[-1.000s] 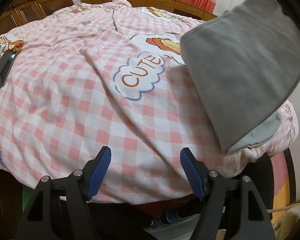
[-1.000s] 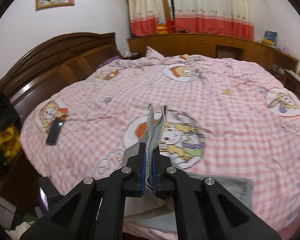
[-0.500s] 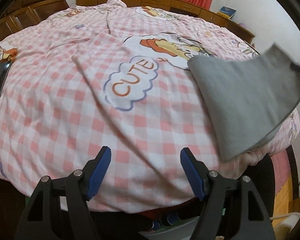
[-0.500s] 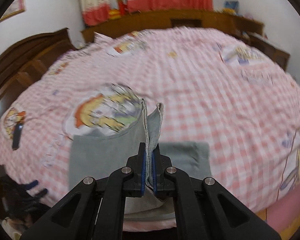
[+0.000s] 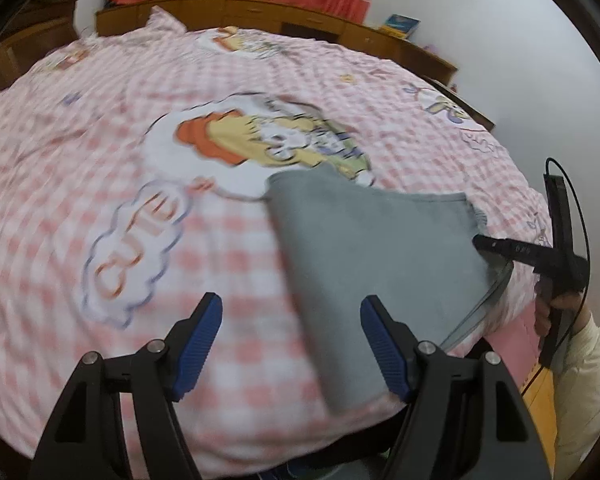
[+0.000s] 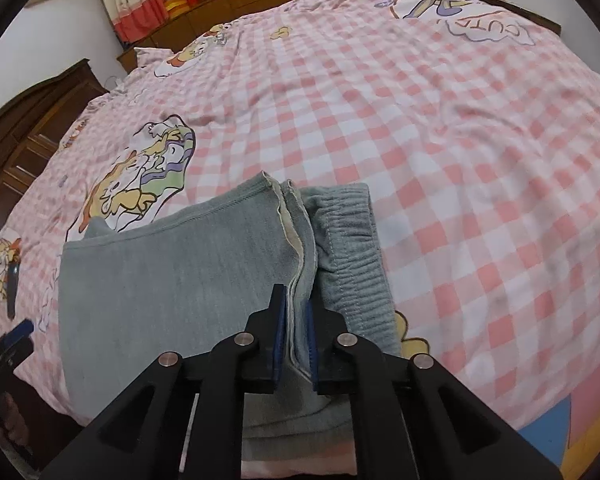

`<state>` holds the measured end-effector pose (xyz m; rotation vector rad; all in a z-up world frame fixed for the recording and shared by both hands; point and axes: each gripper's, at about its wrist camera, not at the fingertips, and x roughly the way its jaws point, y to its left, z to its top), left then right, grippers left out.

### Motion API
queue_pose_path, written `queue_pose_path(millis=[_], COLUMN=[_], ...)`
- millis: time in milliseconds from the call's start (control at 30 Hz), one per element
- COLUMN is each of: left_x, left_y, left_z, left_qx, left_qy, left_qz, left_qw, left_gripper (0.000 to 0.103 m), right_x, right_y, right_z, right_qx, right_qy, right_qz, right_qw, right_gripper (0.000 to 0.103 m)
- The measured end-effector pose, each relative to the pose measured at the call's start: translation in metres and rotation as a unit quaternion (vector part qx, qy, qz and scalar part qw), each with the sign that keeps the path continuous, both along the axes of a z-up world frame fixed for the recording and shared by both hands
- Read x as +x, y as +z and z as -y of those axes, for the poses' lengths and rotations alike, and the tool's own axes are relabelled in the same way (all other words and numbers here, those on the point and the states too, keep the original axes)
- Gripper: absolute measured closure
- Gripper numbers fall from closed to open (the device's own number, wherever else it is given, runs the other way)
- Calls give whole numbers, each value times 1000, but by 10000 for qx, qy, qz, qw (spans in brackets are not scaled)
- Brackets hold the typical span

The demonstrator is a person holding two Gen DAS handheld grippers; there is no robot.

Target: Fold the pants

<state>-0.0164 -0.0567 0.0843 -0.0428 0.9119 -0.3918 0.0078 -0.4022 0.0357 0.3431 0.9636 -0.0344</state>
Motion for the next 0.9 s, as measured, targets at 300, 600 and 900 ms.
queue_pose_path(millis=[300, 600, 900], left_x=[39, 80, 97], left_y=[-6, -28, -52], left_z=[45, 74, 71], left_qx=[90, 503, 442], left_qy=[-248, -452, -427], left_qz=[20, -71, -231], left_qw=[9996, 9977, 9978], left_gripper=[28, 70, 71], right_x=[-8, 31, 33], right_y=[37, -15, -30], right_z=[-27, -18, -12], right_qx=[-682, -836, -730], right_qy=[211, 303, 399], right_qz=[631, 213, 543], right_qw=[9955, 9958, 9950], right_gripper=[84, 84, 84])
